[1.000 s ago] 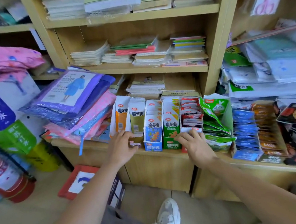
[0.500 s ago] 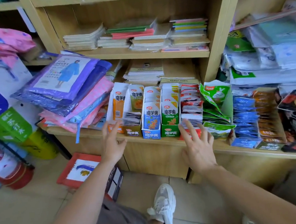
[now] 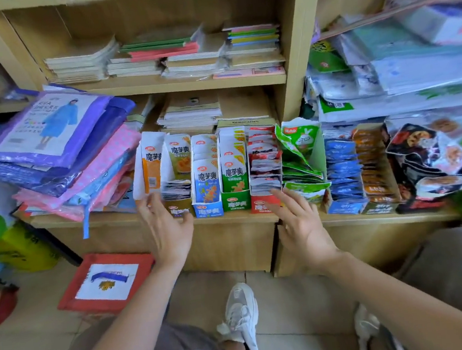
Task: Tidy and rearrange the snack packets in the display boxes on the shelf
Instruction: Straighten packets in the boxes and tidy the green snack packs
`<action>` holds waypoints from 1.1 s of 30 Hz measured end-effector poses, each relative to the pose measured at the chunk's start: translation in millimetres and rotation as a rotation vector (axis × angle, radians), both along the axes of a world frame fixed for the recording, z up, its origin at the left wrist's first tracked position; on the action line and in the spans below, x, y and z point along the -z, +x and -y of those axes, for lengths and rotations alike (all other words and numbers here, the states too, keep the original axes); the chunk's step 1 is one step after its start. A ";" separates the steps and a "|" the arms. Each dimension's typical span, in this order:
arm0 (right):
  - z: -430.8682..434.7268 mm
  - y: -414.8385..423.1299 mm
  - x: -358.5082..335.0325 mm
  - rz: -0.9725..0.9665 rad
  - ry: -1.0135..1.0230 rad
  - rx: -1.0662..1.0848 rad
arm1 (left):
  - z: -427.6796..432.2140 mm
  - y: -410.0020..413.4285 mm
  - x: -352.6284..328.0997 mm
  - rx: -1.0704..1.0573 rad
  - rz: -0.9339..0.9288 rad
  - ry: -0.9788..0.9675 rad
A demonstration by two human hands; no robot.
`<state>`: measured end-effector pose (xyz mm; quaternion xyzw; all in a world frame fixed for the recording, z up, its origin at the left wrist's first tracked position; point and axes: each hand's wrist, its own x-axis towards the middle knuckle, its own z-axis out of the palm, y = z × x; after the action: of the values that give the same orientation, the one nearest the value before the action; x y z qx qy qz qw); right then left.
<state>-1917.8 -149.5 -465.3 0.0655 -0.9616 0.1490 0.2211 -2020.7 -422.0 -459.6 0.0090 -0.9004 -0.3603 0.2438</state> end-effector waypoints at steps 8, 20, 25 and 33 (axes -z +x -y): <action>-78.2 36.7 9.7 0.031 -0.194 0.592 | -70.4 30.8 6.3 0.410 -0.177 -0.298; -157.5 33.0 -9.8 0.078 -0.337 0.440 | -188.9 33.9 -2.0 0.669 -0.251 -0.608; -167.1 34.8 -8.6 0.070 -0.388 0.353 | -216.0 17.8 -8.4 0.558 -0.178 -0.643; -170.4 33.0 1.4 0.043 -0.477 0.335 | -214.1 12.7 -23.6 0.648 -0.102 -0.654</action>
<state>-1884.8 20.8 -466.7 -0.1511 -0.9013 0.3336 0.2315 -2008.0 -207.9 -435.9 -0.3682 -0.9099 -0.1147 0.1526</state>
